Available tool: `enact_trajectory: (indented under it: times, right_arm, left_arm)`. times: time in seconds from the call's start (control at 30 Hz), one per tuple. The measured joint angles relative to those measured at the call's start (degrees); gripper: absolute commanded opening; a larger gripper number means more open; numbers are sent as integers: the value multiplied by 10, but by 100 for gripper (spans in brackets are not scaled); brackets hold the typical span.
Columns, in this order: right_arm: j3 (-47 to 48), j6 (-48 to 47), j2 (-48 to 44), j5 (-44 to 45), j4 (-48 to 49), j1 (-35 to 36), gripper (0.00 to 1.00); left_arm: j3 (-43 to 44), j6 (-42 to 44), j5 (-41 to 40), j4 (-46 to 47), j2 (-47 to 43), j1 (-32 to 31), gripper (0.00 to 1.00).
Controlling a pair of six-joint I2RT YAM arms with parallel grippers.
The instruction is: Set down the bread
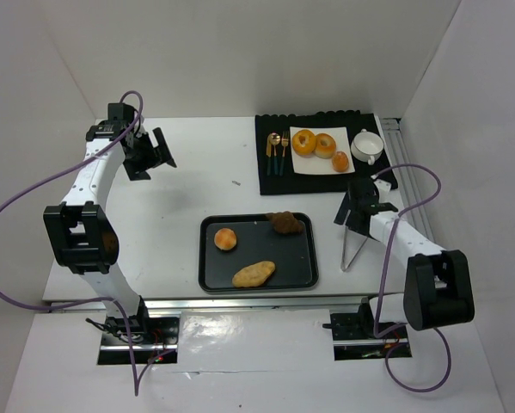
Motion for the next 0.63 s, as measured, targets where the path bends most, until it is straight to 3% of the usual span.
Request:
enact_trajectory:
  times: [0.17, 0.43, 0.63]
  right_arm:
    - [28, 12, -2, 9, -31, -3, 100]
    - [177, 9, -4, 6, -83, -3, 100]
    - [195, 8, 0, -17, -90, -3, 100]
  left_arm:
    - [1, 0, 0, -2, 0, 0, 99]
    - [10, 0, 1, -4, 0, 0, 99]
    - [10, 0, 5, -5, 0, 0, 99]
